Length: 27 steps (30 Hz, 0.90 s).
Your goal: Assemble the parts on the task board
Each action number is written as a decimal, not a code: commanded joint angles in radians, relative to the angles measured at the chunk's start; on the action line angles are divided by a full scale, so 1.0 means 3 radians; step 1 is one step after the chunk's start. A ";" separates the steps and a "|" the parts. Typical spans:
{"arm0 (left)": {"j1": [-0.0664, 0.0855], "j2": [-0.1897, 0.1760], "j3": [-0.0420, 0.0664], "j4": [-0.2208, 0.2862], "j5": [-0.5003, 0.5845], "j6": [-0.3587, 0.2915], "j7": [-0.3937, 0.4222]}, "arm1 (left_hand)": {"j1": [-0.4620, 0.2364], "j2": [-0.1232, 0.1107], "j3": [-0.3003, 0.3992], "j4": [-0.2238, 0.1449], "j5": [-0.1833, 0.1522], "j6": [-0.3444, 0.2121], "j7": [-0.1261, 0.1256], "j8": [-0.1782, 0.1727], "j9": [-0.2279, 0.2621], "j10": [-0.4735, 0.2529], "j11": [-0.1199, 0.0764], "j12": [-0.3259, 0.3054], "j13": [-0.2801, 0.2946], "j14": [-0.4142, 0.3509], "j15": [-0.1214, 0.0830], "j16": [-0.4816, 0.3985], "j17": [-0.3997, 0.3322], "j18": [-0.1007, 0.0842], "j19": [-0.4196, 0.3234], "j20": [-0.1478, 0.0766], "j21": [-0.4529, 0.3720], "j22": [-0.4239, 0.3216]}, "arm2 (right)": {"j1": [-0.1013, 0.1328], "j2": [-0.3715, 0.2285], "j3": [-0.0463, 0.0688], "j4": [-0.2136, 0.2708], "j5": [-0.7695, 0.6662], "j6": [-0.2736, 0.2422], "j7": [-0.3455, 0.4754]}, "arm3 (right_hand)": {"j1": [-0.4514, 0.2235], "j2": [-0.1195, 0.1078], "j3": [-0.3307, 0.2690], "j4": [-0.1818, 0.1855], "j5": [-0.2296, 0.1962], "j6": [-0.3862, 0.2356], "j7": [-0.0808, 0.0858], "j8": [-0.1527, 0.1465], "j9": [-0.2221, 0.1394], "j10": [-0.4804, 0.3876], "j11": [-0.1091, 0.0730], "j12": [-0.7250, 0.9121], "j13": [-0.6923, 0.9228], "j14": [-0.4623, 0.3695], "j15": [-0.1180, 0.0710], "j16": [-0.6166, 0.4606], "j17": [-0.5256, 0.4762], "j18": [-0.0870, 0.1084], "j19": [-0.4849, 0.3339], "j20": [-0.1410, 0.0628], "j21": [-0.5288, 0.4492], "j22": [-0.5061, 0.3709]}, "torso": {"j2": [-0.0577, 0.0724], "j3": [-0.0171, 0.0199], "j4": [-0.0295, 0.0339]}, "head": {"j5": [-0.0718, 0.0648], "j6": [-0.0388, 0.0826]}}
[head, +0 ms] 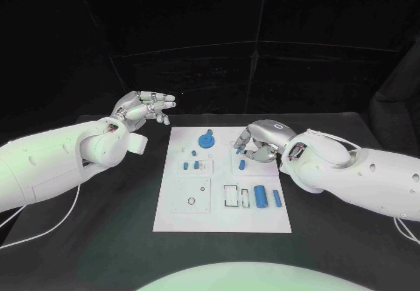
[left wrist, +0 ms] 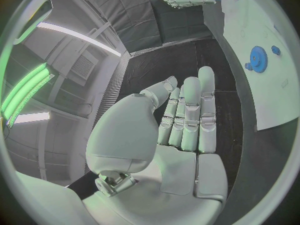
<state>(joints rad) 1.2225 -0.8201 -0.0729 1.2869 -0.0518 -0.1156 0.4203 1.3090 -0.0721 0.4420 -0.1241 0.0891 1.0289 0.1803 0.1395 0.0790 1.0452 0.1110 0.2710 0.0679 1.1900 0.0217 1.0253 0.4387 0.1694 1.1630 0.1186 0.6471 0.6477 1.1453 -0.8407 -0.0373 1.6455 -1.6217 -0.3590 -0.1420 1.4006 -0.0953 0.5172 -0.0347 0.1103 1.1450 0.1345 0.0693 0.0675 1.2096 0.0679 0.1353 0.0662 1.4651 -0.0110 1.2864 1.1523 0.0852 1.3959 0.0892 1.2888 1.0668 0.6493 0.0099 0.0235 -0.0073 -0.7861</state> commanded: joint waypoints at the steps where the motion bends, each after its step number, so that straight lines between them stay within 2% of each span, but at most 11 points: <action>1: 0.0005 0.0013 0.0003 0.0015 0.0017 -0.0012 0.0042 | 0.0042 0.0000 0.0001 -0.0015 0.0013 -0.0011 0.0016 0.0018 -0.0005 -0.0011 0.0007 0.0009 -0.0003 -0.0022 -0.0002 -0.0020 -0.0005 0.0045 -0.0025 -0.0005 -0.0014 -0.0004 | 0.0007 0.0065 0.0003 0.0081 0.0062 -0.0035 0.0027 | -0.0032 -0.0007 0.0020 -0.0005 0.0018 -0.0002 0.0017 -0.0007 0.0003 0.0027 0.0001 -0.0014 -0.0001 0.0116 -0.0021 0.0012 0.0005 0.0033 0.0014 -0.0007 0.0023 0.0002 | 0.0002 -0.0002 0.0014 | 0.0009 0.0001; 7: 0.0005 0.0028 0.0003 0.0034 0.0017 -0.0011 0.0056 | 0.0050 -0.0002 0.0003 -0.0022 0.0015 -0.0012 0.0016 0.0022 -0.0005 -0.0011 0.0006 0.0014 -0.0003 -0.0021 -0.0002 -0.0020 -0.0008 0.0045 -0.0024 -0.0005 -0.0014 -0.0004 | 0.0006 0.0229 0.0000 0.0097 -0.0034 0.0037 0.0068 | -0.0048 -0.0017 0.0034 -0.0012 0.0037 -0.0001 0.0019 -0.0007 0.0004 0.0030 0.0002 -0.0019 -0.0001 0.0116 -0.0021 0.0013 0.0001 0.0034 0.0013 -0.0007 0.0023 0.0001 | 0.0005 0.0000 0.0007 | 0.0077 -0.0027; 10: 0.0005 0.0035 0.0003 0.0043 0.0017 -0.0007 0.0065 | 0.0053 -0.0005 0.0003 -0.0027 0.0017 -0.0013 0.0017 0.0023 -0.0006 -0.0011 0.0007 0.0016 -0.0003 -0.0021 -0.0003 -0.0020 -0.0010 0.0046 -0.0024 -0.0005 -0.0014 -0.0004 | 0.0000 0.0327 -0.0003 0.0061 -0.0093 0.0133 0.0077 | -0.0050 -0.0018 0.0034 -0.0012 0.0038 -0.0001 0.0019 -0.0007 0.0004 0.0031 0.0002 -0.0020 0.0000 0.0117 -0.0020 0.0013 0.0001 0.0034 0.0012 -0.0007 0.0022 -0.0002 | 0.0007 -0.0001 0.0012 | 0.0098 -0.0038; 13: 0.0005 0.0038 0.0003 0.0053 0.0017 -0.0001 0.0073 | 0.0053 -0.0010 0.0001 -0.0029 0.0017 -0.0013 0.0017 0.0025 -0.0006 -0.0012 0.0007 0.0018 -0.0003 -0.0021 -0.0002 -0.0020 -0.0012 0.0045 -0.0023 -0.0005 -0.0014 -0.0004 | -0.0031 0.0417 -0.0009 0.0021 -0.0143 0.0233 0.0077 | -0.0057 -0.0019 0.0036 -0.0011 0.0042 0.0001 0.0019 -0.0006 0.0004 0.0032 0.0003 -0.0021 0.0000 0.0117 -0.0020 0.0015 0.0003 0.0035 0.0011 -0.0007 0.0021 -0.0005 | 0.0007 0.0002 -0.0003 | 0.0144 -0.0054; 20: 0.0005 0.0045 0.0003 0.0072 0.0017 0.0017 0.0082 | 0.0054 -0.0011 0.0001 -0.0031 0.0019 -0.0014 0.0017 0.0026 -0.0006 -0.0012 0.0007 0.0019 -0.0002 -0.0021 -0.0002 -0.0020 -0.0013 0.0045 -0.0023 -0.0005 -0.0014 -0.0003 | -0.0156 0.0601 -0.0019 -0.0074 -0.0239 0.0385 0.0080 | -0.0061 -0.0019 0.0038 -0.0011 0.0045 0.0001 0.0020 -0.0006 0.0004 0.0033 0.0003 -0.0022 0.0000 0.0116 -0.0020 0.0012 -0.0002 0.0036 0.0009 -0.0007 0.0018 -0.0010 | 0.0007 0.0000 0.0001 | 0.0161 -0.0063; 27: 0.0005 0.0048 0.0003 0.0085 0.0017 0.0035 0.0085 | 0.0056 -0.0015 0.0001 -0.0036 0.0021 -0.0014 0.0017 0.0028 -0.0006 -0.0012 0.0007 0.0021 -0.0002 -0.0021 -0.0003 -0.0021 -0.0015 0.0045 -0.0023 -0.0006 -0.0014 -0.0003 | -0.0225 0.0712 -0.0062 -0.0154 -0.0309 0.0481 0.0076 | -0.0066 -0.0019 0.0040 -0.0011 0.0050 -0.0002 0.0021 -0.0007 0.0004 0.0032 0.0003 -0.0024 0.0000 0.0115 -0.0020 0.0009 -0.0007 0.0038 0.0006 -0.0007 0.0013 -0.0019 | 0.0007 0.0000 -0.0001 | 0.0183 -0.0090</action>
<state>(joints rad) 1.2225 -0.8066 -0.0729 1.3099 -0.0514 -0.1161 0.4278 1.3175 -0.0728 0.4420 -0.1299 0.0890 1.0290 0.1803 0.1435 0.0783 1.0453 0.1110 0.2710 0.0681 1.1901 0.0217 1.0253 0.4358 0.1694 1.1630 0.1186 0.6471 0.6479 1.0765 -0.6295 -0.0563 1.6021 -1.6826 -0.2556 -0.1263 1.3892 -0.0996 0.5234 -0.0357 0.1204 1.1441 0.1339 0.0683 0.0675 1.2131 0.0716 0.1304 0.0663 1.4651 -0.0110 1.2864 1.1512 0.0852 1.3959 0.0893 1.2925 1.0621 0.6517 0.0101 0.0239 0.0458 -0.8106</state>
